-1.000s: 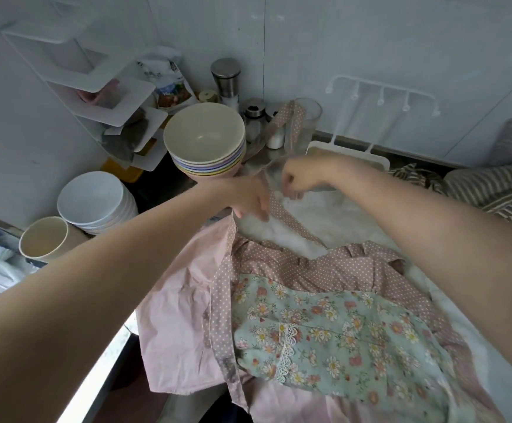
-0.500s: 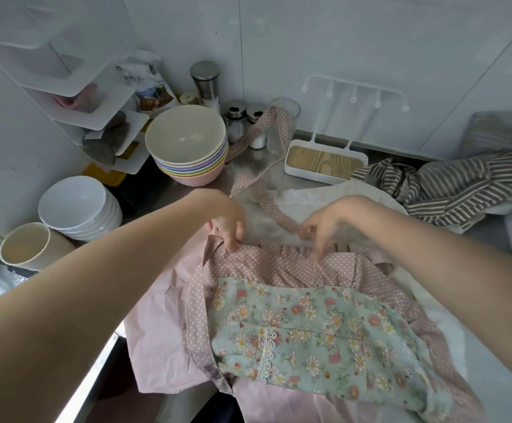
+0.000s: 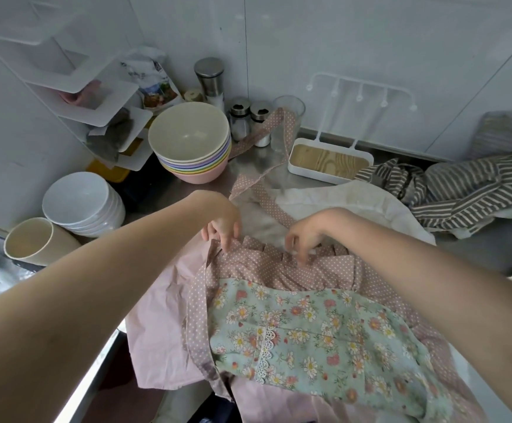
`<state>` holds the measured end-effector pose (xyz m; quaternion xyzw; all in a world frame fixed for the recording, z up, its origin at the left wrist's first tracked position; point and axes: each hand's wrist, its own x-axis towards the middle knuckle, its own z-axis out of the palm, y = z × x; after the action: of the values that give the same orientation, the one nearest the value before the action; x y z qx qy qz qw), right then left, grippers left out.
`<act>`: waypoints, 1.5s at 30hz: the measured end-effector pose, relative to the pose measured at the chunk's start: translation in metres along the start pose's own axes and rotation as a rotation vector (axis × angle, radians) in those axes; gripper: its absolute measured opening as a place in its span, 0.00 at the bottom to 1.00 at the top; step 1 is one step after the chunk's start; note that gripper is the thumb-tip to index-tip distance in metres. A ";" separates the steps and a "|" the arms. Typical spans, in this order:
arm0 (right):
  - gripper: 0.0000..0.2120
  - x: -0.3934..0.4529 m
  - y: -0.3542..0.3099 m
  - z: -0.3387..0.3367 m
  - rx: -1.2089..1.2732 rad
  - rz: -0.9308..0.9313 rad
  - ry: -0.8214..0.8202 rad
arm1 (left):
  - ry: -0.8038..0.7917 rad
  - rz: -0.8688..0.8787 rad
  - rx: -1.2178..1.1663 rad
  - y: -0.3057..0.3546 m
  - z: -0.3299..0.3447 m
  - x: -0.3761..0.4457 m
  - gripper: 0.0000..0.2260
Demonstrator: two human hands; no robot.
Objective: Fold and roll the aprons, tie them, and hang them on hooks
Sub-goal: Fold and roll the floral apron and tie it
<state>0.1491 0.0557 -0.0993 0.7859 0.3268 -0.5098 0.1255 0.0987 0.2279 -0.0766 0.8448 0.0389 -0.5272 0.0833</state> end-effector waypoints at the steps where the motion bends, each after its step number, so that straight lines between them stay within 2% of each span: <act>1: 0.29 0.002 -0.001 0.001 -0.013 0.002 -0.001 | -0.006 -0.013 -0.009 0.002 0.003 0.001 0.25; 5: 0.36 0.014 -0.007 0.012 0.039 0.058 -0.074 | 0.049 -0.027 -0.022 0.005 0.011 0.004 0.20; 9: 0.43 0.014 -0.006 0.017 0.201 -0.002 0.102 | 0.174 -0.013 -0.035 0.000 0.015 0.001 0.21; 11: 0.41 0.011 -0.009 0.017 0.274 -0.051 0.089 | 0.180 0.048 -0.085 0.001 0.012 -0.007 0.24; 13: 0.38 0.009 -0.013 0.015 0.232 -0.069 0.100 | 0.188 0.116 -0.120 0.003 0.005 -0.017 0.25; 16: 0.31 0.004 -0.012 0.010 0.178 -0.059 0.146 | 0.156 0.186 -0.317 0.000 -0.014 -0.033 0.21; 18: 0.33 -0.002 -0.006 0.010 0.203 -0.044 0.126 | 0.119 0.220 -0.414 -0.004 -0.028 -0.047 0.15; 20: 0.37 -0.007 0.003 0.011 0.231 -0.040 0.087 | 0.148 0.254 -0.475 -0.006 -0.040 -0.056 0.11; 22: 0.29 -0.009 0.009 0.011 0.287 -0.056 0.064 | 0.283 0.279 -0.527 -0.003 -0.047 -0.058 0.09; 24: 0.18 -0.015 0.017 0.007 0.308 -0.063 0.082 | 0.467 0.266 -0.446 0.001 -0.050 -0.050 0.09; 25: 0.17 -0.021 0.022 0.001 0.322 -0.065 0.089 | 0.524 0.239 -0.372 0.004 -0.049 -0.045 0.09; 27: 0.12 -0.033 0.036 -0.014 0.414 -0.058 0.108 | 0.517 0.185 -0.289 0.007 -0.045 -0.032 0.10; 29: 0.02 -0.040 0.048 -0.030 0.458 -0.028 0.259 | 0.453 0.125 -0.311 0.010 -0.040 -0.023 0.11; 32: 0.13 -0.031 0.050 -0.043 0.417 0.038 0.636 | 0.431 0.023 -0.274 0.010 -0.035 -0.010 0.17; 33: 0.14 -0.025 0.045 -0.042 0.437 0.050 0.716 | 0.438 -0.007 -0.256 0.008 -0.033 -0.007 0.21; 35: 0.12 -0.007 0.036 -0.040 0.383 0.113 0.772 | 0.514 -0.065 -0.120 0.001 -0.033 0.002 0.24; 37: 0.06 0.006 0.029 -0.034 0.210 0.179 0.747 | 0.609 -0.090 -0.005 -0.002 -0.031 0.012 0.20; 41: 0.16 0.030 0.028 -0.033 0.000 0.182 0.641 | 0.732 -0.117 -0.092 -0.010 -0.032 0.029 0.15; 45: 0.20 0.049 0.032 -0.041 -0.050 0.186 0.544 | 0.708 -0.116 -0.109 -0.013 -0.033 0.031 0.16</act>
<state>0.2121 0.0717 -0.1287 0.9171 0.2873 -0.2581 0.0990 0.1391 0.2462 -0.0915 0.9657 0.1411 -0.2029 0.0794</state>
